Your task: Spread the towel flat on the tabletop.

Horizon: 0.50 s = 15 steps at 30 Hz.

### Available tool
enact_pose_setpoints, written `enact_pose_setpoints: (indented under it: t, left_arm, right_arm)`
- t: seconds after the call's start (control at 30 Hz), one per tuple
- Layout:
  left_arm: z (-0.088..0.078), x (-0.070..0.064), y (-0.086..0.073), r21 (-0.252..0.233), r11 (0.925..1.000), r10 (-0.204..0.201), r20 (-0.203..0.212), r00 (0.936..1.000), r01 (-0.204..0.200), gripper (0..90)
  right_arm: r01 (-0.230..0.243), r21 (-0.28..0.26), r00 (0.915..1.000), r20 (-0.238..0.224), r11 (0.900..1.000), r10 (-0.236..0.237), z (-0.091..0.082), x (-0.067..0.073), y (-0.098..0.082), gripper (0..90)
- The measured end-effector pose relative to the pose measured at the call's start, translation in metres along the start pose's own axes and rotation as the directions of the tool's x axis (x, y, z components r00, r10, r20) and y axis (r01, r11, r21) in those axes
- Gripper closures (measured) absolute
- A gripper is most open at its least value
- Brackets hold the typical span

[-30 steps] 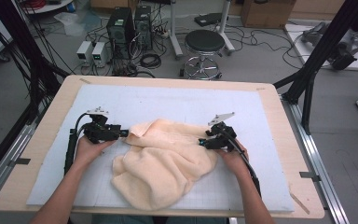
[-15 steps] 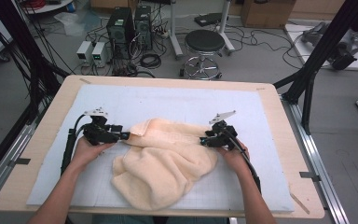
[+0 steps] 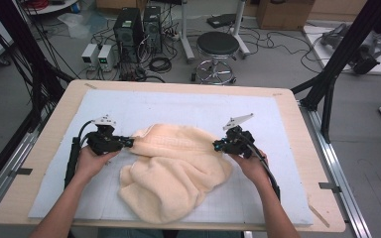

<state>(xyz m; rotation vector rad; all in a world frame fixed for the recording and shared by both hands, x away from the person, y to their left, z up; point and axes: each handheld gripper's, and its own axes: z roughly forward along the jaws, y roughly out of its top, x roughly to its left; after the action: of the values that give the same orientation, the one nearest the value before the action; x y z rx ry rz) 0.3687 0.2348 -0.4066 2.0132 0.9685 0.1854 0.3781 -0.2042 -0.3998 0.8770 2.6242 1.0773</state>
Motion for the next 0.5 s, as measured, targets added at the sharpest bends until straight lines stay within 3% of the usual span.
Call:
enact_pose_setpoints:
  t: [0.1,0.27,0.33,0.43,0.47,0.5]
  left_arm:
    - [-0.011,-0.004,-0.001,-0.035,0.9993,-0.015,0.050,0.9987,0.017,78.8]
    - [-0.017,-0.008,-0.004,-0.011,0.9999,-0.011,0.060,0.9982,0.011,80.0]
    - [-0.015,-0.005,-0.004,-0.007,0.9995,-0.029,0.057,0.9979,0.030,80.2]
    - [-0.005,0.006,0.011,-0.005,0.9988,-0.050,0.009,0.9987,0.050,81.1]
    - [-0.002,0.012,0.024,-0.041,0.9977,-0.055,-0.023,0.9982,0.054,81.4]
    - [0.002,0.021,0.044,-0.077,0.9948,-0.070,-0.049,0.9963,0.067,81.6]
  right_arm:
    - [0.042,-0.022,0.9991,0.000,0.999,-0.042,-0.017,0.014,0.004,84.8]
    - [0.080,-0.026,0.9965,-0.022,0.996,-0.080,-0.034,0.030,0.005,84.8]
    - [0.081,-0.016,0.9962,-0.030,0.997,-0.082,-0.034,0.031,0.004,84.9]
    - [0.066,-0.008,0.9960,-0.059,0.998,-0.066,-0.033,0.021,0.009,85.8]
    - [0.057,-0.006,0.9969,-0.054,0.998,-0.057,-0.034,0.015,0.017,86.1]
    - [0.076,-0.026,0.9965,-0.032,0.997,-0.077,-0.037,0.004,0.030,86.2]
